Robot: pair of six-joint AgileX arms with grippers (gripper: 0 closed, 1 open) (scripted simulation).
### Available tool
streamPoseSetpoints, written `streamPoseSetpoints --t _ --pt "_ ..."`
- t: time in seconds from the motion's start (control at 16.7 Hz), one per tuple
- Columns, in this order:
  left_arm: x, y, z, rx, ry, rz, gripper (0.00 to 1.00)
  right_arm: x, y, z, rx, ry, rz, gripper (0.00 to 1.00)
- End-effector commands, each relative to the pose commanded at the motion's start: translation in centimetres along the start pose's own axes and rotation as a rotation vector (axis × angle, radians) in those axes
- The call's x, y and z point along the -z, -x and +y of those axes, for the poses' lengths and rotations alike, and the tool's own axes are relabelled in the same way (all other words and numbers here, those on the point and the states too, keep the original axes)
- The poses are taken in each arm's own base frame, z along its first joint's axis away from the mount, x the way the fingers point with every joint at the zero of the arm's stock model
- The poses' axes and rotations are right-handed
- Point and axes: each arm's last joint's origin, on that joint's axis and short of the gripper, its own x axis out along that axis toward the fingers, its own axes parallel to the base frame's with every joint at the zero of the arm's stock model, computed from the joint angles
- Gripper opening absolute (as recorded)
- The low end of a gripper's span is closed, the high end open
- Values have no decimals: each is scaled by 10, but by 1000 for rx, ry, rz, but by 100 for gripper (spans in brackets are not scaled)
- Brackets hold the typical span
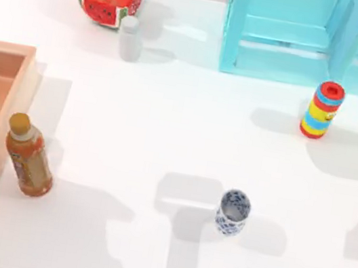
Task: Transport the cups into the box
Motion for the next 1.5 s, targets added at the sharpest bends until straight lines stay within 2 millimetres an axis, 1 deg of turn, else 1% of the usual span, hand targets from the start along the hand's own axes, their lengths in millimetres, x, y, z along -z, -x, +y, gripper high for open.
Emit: streamPoseSetpoints --t 0.24,1.02,1.08,1.5 --pt "0 -1 0 0 0 0 0 0 0 0 0 0 0 100" --pt "0 -1 0 0 0 0 98 0 0 0 0 0 0 100" --pt "0 -1 0 0 0 0 100 0 0 0 0 0 0 100" --pt "0 -1 0 0 0 0 100 0 0 0 0 0 0 100"
